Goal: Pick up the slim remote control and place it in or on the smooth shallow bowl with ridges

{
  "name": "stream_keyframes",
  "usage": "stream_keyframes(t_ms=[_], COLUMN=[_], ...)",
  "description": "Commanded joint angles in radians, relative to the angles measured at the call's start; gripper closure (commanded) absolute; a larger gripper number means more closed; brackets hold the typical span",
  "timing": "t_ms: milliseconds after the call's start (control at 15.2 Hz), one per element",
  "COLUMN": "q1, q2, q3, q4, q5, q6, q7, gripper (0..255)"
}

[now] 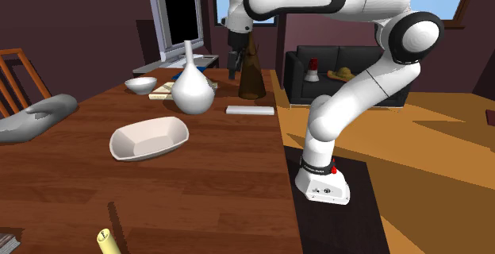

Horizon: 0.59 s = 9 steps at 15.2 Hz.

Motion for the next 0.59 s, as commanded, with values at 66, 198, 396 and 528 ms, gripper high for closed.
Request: stream_keyframes(t_ms=[66, 198, 396, 528], q1=[-0.003, -0.01, -0.022, -0.031], q2=[-0.004, -0.012, -0.02, -0.022], q3=[-0.013, -0.038, -0.077, -0.102], q4=[-0.028, -0.084, -0.165, -0.217], q5=[0.001, 0.002, 0.001, -0.002], q6=[0.009, 0.028, 0.056, 0.076], q7=[-0.008, -0.023, -0.047, -0.064], gripper=[0, 0, 0, 0])
